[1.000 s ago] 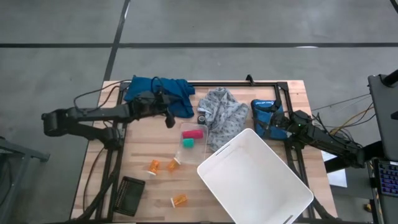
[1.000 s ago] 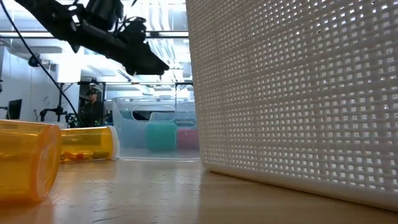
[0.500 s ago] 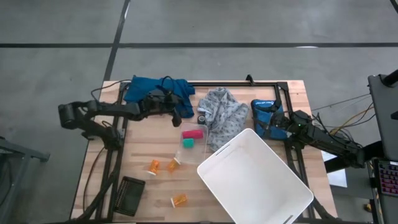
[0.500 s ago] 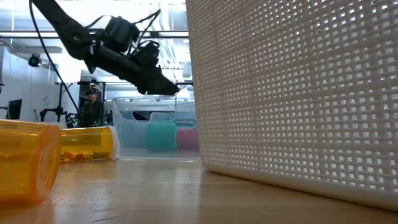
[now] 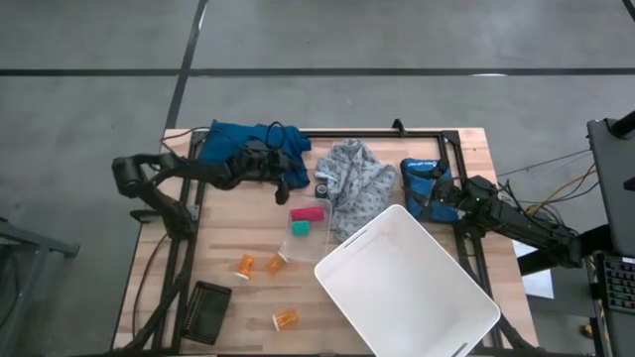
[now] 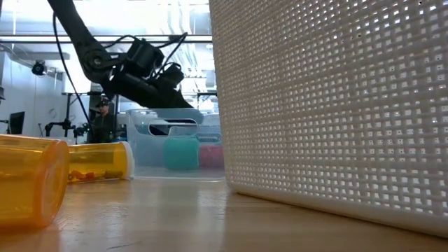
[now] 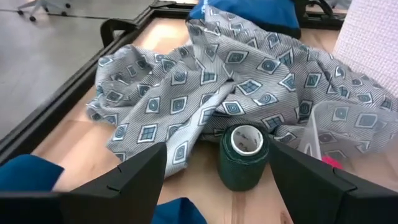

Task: Pick & Place Medicine items
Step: Put the green bandage into the transparent bin

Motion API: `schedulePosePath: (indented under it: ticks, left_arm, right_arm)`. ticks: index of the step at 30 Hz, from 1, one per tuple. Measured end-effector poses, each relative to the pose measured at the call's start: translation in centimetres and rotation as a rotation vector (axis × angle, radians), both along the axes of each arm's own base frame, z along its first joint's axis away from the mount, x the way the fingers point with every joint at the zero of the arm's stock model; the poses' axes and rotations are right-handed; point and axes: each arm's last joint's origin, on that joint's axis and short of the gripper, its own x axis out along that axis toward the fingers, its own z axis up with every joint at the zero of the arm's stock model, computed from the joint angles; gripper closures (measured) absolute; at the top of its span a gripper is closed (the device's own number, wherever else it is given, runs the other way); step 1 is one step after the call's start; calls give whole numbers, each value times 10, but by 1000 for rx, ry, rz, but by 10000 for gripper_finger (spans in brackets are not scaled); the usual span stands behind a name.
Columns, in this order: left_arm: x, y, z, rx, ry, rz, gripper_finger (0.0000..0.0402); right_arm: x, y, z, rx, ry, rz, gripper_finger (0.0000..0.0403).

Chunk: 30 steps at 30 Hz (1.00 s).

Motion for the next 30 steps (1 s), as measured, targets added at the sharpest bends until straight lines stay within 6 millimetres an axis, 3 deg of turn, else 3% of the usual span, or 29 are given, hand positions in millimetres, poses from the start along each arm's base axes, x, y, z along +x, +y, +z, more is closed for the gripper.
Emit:
schedulePosePath:
  ticks: [23,30]
  left_arm:
    - [22,10,-38,-55,94,-45,114]
    - [23,10,-39,-59,96,-50,114]
  right_arm:
    - [0,0,0,0,-1,0,163]
    - [0,0,0,2,0,0,163]
